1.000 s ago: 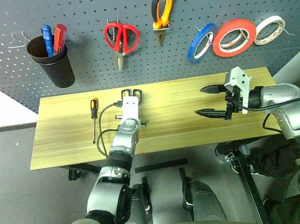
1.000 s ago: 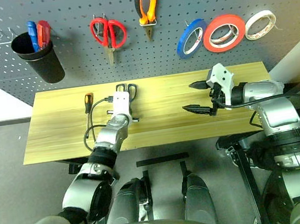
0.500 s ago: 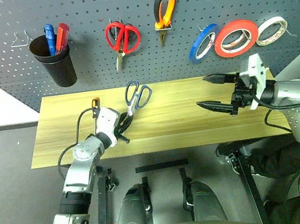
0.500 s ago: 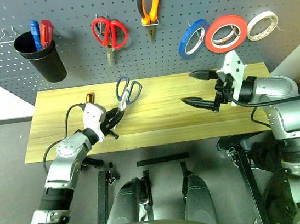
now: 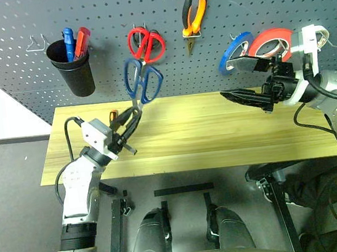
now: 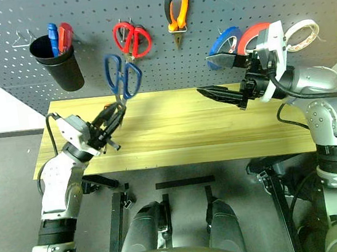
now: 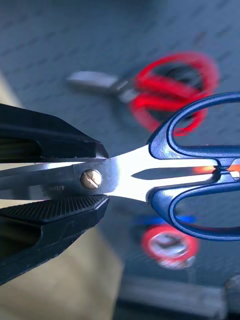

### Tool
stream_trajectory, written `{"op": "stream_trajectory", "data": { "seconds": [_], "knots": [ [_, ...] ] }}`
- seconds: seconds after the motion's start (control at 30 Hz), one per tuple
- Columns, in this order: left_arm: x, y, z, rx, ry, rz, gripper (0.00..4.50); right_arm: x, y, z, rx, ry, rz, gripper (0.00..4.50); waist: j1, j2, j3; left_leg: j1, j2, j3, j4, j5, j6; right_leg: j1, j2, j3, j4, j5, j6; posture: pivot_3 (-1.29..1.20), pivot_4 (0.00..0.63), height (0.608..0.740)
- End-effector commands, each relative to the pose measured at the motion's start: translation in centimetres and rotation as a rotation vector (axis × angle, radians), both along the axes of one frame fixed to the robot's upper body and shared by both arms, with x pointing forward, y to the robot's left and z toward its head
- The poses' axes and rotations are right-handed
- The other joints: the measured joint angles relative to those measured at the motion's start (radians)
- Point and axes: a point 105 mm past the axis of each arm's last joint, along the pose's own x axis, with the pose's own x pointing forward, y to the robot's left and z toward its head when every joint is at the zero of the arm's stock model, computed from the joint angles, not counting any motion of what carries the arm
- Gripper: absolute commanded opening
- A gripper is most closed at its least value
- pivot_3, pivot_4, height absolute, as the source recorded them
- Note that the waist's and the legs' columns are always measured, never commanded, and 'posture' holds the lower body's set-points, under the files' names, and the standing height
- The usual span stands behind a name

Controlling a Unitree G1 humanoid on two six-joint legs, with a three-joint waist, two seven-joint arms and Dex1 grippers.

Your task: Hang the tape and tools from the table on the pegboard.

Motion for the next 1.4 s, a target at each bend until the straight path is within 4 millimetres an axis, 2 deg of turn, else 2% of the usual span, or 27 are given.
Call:
{"op": "stream_trajectory", "data": {
  "seconds": [0.03, 0.27, 0.37, 0.47, 0.67, 0.77, 1.2, 1.3, 1.4],
  "knots": [
    [0.4, 0.5, 0.9, 0.018, -0.072, 0.032, 0.58, -0.6, 0.2, 1.7, -0.019, -0.080, 0.008, 4.50, -0.001, 0.000, -0.008, 0.000, 0.000, 0.000, 0.000, 0.000, 0.000, 0.000, 0.000, 0.000, 0.000, 0.000, 0.000, 0.15, 0.129, 0.711],
    [2.4, -0.2, 0.4, 0.069, -0.071, 0.046, 0.58, -0.5, -0.1, 1.7, -0.020, -0.087, -0.011, 4.50, -0.002, 0.000, -0.026, 0.000, 0.000, 0.000, 0.000, 0.000, 0.000, 0.001, 0.001, 0.000, 0.000, 0.000, 0.000, 0.13, 0.118, 0.711],
    [3.2, -1.5, 0.3, 0.133, -0.090, 0.028, 0.58, -0.6, -0.5, 1.8, -0.023, -0.090, -0.030, 4.50, -0.004, 0.000, -0.026, 0.000, 0.000, 0.000, 0.000, 0.000, 0.000, 0.001, 0.001, 0.000, 0.000, 0.000, 0.000, 0.12, 0.115, 0.711],
    [4.5, -2.0, 0.7, 0.127, -0.074, 0.038, 0.58, -0.8, -0.6, 1.8, -0.024, -0.090, -0.039, 4.50, -0.007, 0.000, -0.026, 0.000, 0.000, 0.000, 0.000, 0.000, 0.000, 0.001, 0.001, -0.001, 0.000, 0.000, 0.001, 0.11, 0.113, 0.711],
    [5.6, -3.2, 1.7, 0.109, -0.078, 0.036, 0.58, -1.0, -0.9, 1.5, -0.031, -0.083, -0.057, 4.50, -0.014, 0.000, -0.031, 0.000, 0.000, 0.000, 0.000, 0.000, 0.000, 0.001, 0.001, -0.001, 0.000, 0.000, 0.001, 0.09, 0.112, 0.711],
    [6.2, -3.0, 2.2, 0.083, -0.062, 0.055, 0.58, -1.1, -1.0, 1.3, -0.041, -0.081, -0.066, 4.50, -0.014, -0.001, -0.036, 0.000, 0.000, 0.000, 0.000, 0.000, 0.000, 0.001, 0.001, -0.001, 0.000, 0.000, 0.001, 0.08, 0.111, 0.711],
    [4.1, -2.2, 2.3, 0.062, -0.088, 0.073, 0.58, -1.1, -0.9, 0.8, -0.071, -0.072, -0.073, 4.50, -0.014, -0.001, -0.045, 0.000, 0.000, -0.001, 0.002, 0.000, 0.000, 0.001, 0.001, -0.001, 0.001, 0.000, 0.001, 0.08, 0.116, 0.711],
    [4.2, -2.0, 1.2, 0.057, -0.029, 0.109, 0.58, -0.9, -0.7, 0.7, -0.078, -0.071, -0.070, 4.50, -0.014, -0.001, -0.047, 0.000, 0.000, -0.001, 0.002, 0.000, 0.000, 0.001, 0.001, -0.001, 0.001, 0.000, 0.001, 0.09, 0.117, 0.711],
    [4.6, -2.2, 1.2, 0.064, -0.022, 0.132, 0.58, -0.7, -0.7, 0.8, -0.081, -0.074, -0.070, 4.50, -0.013, -0.001, -0.048, 0.000, 0.000, -0.001, 0.003, 0.000, 0.000, 0.001, 0.001, -0.001, 0.001, 0.000, 0.001, 0.10, 0.115, 0.711]
  ]
}}
